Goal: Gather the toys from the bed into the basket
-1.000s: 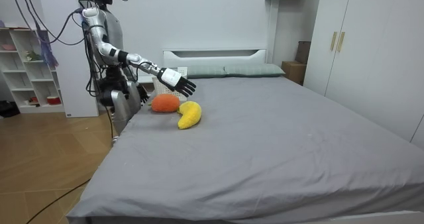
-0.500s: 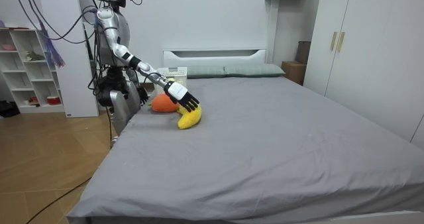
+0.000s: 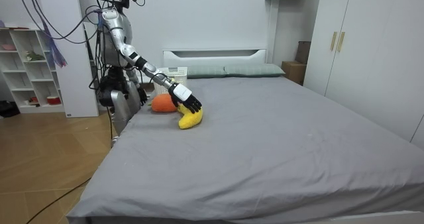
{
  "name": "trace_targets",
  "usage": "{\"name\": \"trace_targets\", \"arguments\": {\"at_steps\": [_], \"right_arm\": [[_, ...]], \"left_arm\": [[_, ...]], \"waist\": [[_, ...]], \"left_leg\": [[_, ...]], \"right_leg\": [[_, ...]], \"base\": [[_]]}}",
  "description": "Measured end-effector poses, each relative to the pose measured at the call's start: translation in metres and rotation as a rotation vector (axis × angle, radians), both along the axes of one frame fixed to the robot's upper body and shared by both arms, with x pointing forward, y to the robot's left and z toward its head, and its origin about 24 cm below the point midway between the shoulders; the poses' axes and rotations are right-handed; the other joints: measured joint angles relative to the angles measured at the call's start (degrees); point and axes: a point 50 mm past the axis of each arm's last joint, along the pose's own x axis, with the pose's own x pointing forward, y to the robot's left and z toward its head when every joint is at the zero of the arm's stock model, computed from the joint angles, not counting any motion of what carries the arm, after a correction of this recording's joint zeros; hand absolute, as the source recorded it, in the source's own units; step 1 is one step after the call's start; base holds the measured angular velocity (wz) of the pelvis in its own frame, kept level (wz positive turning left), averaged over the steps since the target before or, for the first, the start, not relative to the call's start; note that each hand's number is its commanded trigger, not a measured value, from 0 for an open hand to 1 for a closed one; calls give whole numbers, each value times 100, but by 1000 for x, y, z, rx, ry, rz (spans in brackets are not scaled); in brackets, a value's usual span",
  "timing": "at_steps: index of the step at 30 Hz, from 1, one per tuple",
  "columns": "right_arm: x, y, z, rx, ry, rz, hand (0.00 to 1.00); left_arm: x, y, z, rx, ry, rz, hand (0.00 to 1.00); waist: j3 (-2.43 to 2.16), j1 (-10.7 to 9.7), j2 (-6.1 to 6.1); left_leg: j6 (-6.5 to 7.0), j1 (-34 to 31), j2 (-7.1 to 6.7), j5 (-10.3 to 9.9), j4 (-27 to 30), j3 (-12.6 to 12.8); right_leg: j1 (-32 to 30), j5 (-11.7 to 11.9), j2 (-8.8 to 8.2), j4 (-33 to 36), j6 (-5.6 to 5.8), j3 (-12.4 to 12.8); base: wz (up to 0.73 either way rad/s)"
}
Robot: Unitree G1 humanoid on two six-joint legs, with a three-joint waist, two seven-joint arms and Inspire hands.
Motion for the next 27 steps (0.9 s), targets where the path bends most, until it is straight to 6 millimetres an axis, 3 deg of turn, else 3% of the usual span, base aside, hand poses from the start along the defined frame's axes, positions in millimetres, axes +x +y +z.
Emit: {"name": "trace_targets", "arguments": {"at_steps": [13, 19, 27], "right_arm": [[2, -6, 0, -46, -13, -30, 0], [1, -5, -1, -155, 10, 40, 0], [-14, -14, -18, -295, 110, 71, 0]], "left_arm": [[-2, 0, -1, -10, 4, -20, 0], [-2, 8, 1, 7, 6, -22, 0], [-3, 12, 2, 16, 5, -24, 0]], "waist": [[2, 31, -3], [6, 36, -3], [53, 292, 65]], "left_leg": [[0, -2, -5, 0, 4, -41], [0, 0, -7, 0, 7, -108], [0, -107, -14, 0, 12, -135]], "right_leg": [[12, 0, -2, 3, 0, -24], [42, 0, -3, -11, 0, -73], [-48, 0, -10, -5, 0, -110]], "base": [[0], [4], [2]]}}
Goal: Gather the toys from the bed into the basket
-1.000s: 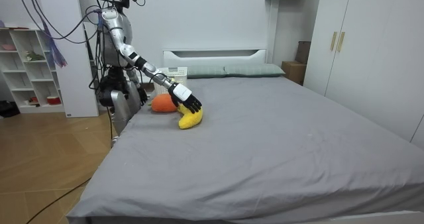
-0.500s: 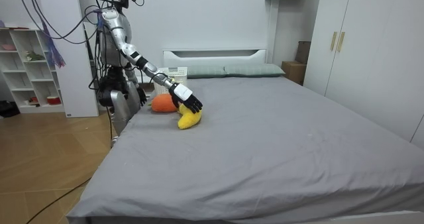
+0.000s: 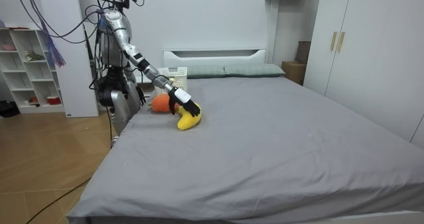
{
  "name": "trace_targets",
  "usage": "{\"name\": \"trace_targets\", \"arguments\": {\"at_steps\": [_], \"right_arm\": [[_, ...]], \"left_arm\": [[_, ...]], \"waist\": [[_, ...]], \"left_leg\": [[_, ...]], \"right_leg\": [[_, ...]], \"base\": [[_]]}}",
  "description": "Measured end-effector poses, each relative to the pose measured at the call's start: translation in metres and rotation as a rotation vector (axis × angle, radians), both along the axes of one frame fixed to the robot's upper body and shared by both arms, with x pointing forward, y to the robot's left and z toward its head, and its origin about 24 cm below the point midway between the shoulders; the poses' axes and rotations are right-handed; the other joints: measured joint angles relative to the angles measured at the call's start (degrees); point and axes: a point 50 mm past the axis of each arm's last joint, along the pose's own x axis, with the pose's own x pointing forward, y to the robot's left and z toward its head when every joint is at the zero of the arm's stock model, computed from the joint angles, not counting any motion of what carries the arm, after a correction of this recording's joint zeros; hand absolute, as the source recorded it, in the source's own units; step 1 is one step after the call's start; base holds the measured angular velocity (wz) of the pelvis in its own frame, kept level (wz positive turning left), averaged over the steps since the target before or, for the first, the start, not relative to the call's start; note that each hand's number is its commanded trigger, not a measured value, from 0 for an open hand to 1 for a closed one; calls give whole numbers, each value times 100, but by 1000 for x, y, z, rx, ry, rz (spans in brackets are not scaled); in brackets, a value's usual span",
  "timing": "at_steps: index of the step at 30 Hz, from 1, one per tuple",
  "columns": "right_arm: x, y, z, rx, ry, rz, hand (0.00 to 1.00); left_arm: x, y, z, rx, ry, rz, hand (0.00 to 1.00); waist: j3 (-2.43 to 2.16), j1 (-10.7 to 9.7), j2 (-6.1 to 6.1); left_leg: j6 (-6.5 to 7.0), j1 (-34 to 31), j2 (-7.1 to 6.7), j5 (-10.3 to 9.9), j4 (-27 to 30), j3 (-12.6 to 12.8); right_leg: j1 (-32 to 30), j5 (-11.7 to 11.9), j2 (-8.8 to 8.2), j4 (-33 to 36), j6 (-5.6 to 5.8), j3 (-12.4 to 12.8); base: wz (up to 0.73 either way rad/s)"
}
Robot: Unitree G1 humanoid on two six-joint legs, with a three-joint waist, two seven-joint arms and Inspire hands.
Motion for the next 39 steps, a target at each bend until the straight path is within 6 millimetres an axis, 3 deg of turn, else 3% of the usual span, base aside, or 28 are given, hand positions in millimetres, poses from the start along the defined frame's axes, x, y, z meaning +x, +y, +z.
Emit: {"name": "trace_targets", "arguments": {"at_steps": [5, 7, 8, 12, 22, 32, 37, 39], "right_arm": [[-3, -7, -1, -34, 11, -14, 0], [-3, -8, -1, -39, 9, -20, 56], [-5, -9, -2, -44, 11, -26, 100], [-9, -13, -4, -89, 16, -32, 100], [-9, -22, 1, -126, -20, -57, 100], [-11, -25, 0, 22, -66, -181, 100], [8, -19, 23, 137, -211, -210, 100], [23, -4, 43, 178, -317, -137, 100]], "left_arm": [[-1, -2, -1, 0, 2, 3, 0], [-1, -2, -1, 1, 2, 2, 0], [-1, -2, -1, 4, 1, 4, 0], [0, -3, -1, 20, 2, -14, 0], [-2, -5, -2, 10, 20, -30, 0], [-4, -4, -3, 8, 29, -54, 0], [-12, 1, -2, 20, 30, -43, 0], [-22, 6, -2, 36, 54, -46, 0]], "waist": [[8, 83, 12], [8, 97, 13], [8, 114, 13], [7, 210, 13], [5, 209, 10], [-1, 115, 0], [-16, -55, -7], [-29, -224, -7]], "left_leg": [[0, -29, -2, 0, -1, -23], [0, -33, -3, 0, 0, -33], [0, -33, -6, 0, 1, -34], [0, -32, -8, 0, 1, -33], [-3, -20, -12, 3, 5, -144], [-3, 84, -18, 4, 14, -199], [-3, 281, -17, 4, 13, -151], [-3, 455, -13, 3, 9, -129]], "right_leg": [[-11, 0, -1, 5, 0, -54], [-11, 0, -1, -1, 0, -63], [-10, 0, -2, -3, 0, -63], [-9, 0, -6, -8, 0, -78], [50, 0, -15, -9, 1, -216], [197, -2, -30, -18, 4, -381], [372, -2, -32, -26, 4, -374], [543, -3, -33, -27, 5, -374]], "base": [[4], [3], [0], [0], [5], [4], [-4], [-6]]}}
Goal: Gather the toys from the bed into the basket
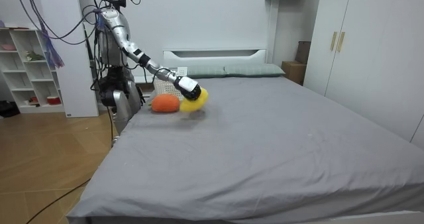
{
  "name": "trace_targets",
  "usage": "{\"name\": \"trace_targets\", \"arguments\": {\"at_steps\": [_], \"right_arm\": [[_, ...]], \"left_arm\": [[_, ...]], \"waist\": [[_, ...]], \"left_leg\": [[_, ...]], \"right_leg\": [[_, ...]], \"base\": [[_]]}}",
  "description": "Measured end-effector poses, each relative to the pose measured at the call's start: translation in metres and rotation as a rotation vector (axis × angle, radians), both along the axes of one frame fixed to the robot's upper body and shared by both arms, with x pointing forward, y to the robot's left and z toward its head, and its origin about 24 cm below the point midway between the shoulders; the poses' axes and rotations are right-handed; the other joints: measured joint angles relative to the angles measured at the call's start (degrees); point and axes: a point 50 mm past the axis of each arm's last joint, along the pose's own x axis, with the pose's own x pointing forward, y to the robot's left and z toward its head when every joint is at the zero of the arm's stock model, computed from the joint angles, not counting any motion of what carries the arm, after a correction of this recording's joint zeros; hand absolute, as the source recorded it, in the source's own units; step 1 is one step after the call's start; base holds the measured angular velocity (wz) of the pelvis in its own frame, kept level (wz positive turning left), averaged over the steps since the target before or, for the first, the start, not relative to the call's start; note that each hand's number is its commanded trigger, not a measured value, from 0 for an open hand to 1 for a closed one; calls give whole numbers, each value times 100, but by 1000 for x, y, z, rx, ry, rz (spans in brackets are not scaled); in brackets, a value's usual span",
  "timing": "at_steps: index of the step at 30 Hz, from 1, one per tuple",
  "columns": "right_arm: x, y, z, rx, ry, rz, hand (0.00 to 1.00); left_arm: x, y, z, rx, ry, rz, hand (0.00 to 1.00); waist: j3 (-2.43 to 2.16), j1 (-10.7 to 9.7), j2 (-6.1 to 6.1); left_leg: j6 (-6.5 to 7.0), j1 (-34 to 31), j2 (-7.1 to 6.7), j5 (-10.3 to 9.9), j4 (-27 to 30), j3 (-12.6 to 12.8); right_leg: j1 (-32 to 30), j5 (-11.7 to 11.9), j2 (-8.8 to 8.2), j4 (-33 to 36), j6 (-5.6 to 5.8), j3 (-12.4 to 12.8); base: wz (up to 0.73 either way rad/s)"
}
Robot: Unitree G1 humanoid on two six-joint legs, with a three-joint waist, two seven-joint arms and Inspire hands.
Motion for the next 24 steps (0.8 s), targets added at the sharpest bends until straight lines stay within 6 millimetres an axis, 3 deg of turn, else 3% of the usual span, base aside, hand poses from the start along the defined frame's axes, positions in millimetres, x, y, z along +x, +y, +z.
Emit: {"name": "trace_targets", "arguments": {"at_steps": [2, 3, 7, 12, 16, 19, 24], "right_arm": [[8, 10, 15, 14, -77, 43, 100], [11, 15, 24, 13, -122, 72, 100], [9, 38, 47, 21, -255, 181, 100], [6, 58, 67, 75, -346, 267, 100], [6, 66, 78, 87, -384, 314, 100], [6, 74, 88, 100, -405, 363, 100], [4, 89, 103, 54, -441, 443, 100]], "left_arm": [[-3, 2, 0, 7, 8, -2, 0], [-3, 3, 0, 7, 6, 1, 0], [-2, 4, 3, 15, -19, 4, 0], [-10, 2, 0, 11, -1, 32, 0], [-17, 2, -1, 13, 20, 46, 0], [-24, -1, -3, 13, 50, 43, 0], [-16, 0, 0, 32, 36, -4, 0]], "waist": [[-22, -49, -4], [-63, -56, -6], [-129, -67, 19], [-241, -68, 193], [-244, -72, 208], [-222, -82, 224], [-203, -25, 180]], "left_leg": [[-1, 131, 1, -1, -10, 10], [-2, 186, 2, -2, -15, 10], [-4, 414, -4, -9, -52, -14], [2, 718, -9, -37, -76, -26], [-2, 779, -8, -37, -92, -46], [-2, 823, -10, -37, -65, -46], [0, 821, -17, -38, -33, -51]], "right_leg": [[120, -2, 5, -1, 3, 20], [180, -3, 7, -6, 4, 19], [443, -3, 10, -88, 4, -19], [742, -3, 3, -64, 5, -2], [842, -6, 18, -72, -1, 24], [900, -5, 15, -77, -1, 20], [906, -13, 6, -79, 9, 3]], "base": [[-2], [0], [3], [-1], [-1], [0], [1]]}}
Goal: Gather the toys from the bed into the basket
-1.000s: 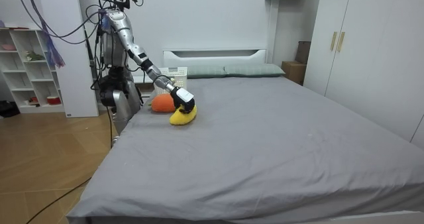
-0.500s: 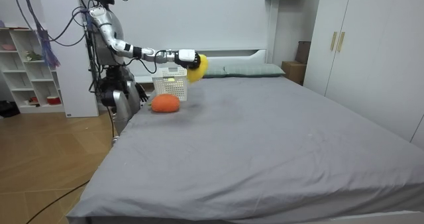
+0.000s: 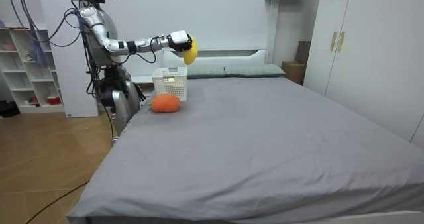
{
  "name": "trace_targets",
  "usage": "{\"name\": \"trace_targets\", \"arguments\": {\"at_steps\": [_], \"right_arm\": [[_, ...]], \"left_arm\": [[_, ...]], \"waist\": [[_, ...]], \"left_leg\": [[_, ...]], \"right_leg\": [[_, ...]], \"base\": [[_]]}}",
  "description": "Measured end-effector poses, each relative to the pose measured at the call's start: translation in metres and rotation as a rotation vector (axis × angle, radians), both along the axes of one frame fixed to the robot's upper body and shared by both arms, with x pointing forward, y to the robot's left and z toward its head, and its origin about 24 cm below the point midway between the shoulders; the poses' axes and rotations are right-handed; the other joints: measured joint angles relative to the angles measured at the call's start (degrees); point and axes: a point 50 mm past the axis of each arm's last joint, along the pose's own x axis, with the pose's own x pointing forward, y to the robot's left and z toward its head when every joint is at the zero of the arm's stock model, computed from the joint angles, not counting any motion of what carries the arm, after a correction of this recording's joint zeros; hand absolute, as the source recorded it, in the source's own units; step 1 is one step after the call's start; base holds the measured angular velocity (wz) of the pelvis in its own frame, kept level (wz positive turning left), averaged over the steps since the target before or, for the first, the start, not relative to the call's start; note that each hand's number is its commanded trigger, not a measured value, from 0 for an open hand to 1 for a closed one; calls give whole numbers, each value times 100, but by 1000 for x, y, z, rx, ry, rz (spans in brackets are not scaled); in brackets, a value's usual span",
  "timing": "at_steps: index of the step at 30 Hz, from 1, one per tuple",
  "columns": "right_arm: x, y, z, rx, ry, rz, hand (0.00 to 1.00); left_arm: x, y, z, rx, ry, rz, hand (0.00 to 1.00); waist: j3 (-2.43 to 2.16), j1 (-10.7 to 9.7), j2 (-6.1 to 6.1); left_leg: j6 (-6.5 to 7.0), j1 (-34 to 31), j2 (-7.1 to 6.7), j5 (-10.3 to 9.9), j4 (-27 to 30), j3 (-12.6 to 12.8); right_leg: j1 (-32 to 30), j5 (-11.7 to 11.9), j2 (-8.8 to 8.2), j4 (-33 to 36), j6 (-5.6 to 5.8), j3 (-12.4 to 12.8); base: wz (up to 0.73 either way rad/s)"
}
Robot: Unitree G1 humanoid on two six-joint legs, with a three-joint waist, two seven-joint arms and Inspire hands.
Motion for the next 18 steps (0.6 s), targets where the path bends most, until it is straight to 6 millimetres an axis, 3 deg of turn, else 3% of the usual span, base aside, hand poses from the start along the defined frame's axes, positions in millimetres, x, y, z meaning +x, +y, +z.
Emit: {"name": "trace_targets", "arguments": {"at_steps": [8, 18], "right_arm": [[-2, 19, 6, -30, -15, 65, 100], [-8, 61, -11, -91, 85, 202, 100]], "left_arm": [[8, -1, 2, 9, -6, -66, 0], [13, -6, 1, 21, 19, -131, 0]], "waist": [[39, 183, -17], [72, 540, -84]], "left_leg": [[-4, -6, -3, -5, -25, -148], [-8, -66, -86, -7, -33, -447]], "right_leg": [[6, -1, 11, -2, 4, -90], [118, -31, -13, -103, 52, -208]], "base": [[8], [13]]}}
